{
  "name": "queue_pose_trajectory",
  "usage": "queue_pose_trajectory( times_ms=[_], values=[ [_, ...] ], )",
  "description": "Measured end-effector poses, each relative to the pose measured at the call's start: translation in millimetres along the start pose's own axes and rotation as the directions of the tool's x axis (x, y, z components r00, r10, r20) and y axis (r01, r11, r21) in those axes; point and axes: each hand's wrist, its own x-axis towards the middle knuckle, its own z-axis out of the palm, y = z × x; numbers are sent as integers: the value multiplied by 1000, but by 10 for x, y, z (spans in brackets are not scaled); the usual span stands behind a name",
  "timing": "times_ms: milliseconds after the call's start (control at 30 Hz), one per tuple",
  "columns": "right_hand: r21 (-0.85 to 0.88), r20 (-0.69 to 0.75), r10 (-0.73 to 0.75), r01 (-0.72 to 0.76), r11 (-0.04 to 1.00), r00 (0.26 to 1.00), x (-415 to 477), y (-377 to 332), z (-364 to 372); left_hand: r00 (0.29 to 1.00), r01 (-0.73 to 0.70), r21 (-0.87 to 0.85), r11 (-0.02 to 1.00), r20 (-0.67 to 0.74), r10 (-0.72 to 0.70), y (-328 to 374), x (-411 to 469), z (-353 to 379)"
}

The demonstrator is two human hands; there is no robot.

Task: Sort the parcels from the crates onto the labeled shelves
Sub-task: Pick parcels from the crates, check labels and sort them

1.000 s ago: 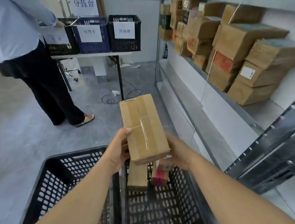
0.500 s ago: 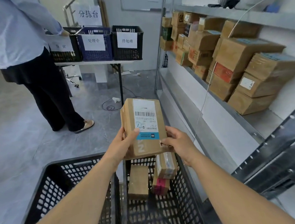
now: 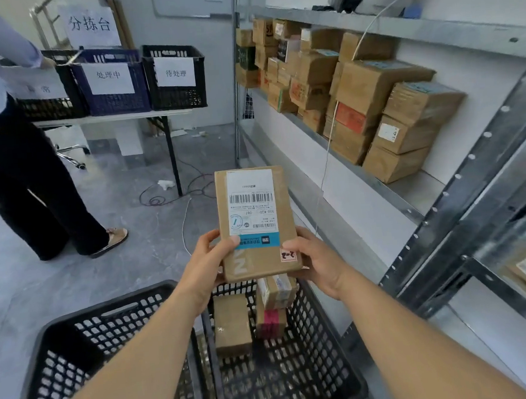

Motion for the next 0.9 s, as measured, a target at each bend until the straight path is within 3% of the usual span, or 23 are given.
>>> queue_pose_trajectory(
  times_ms=[233,400,500,633,767,900],
  values=[
    [150,-233,-48,84,985,971,-209,73,11,993,16,-42,999,119,-11,-180,-36,252],
    [186,-298,-70,130,974,952,-388,91,-57,983,38,-189,981,182,-3,-111,-43,522],
    [98,-325,-62,99,990,944,-568,85,-242,987,-12,-190,982,153,41,34,-18,622],
    [-57,-444,-95,78,995,891,-889,40,-579,980,-110,-66,992,156,119,223,-46,770],
    [-199,-589,-155,43,979,793,-1398,-22,-833,952,-205,89,975,248,178,434,-127,964],
    [-469,-603,-278,-51,882,747,-1986,-117,-1018,864,-374,282,884,451,222,599,-399,1351]
  ],
)
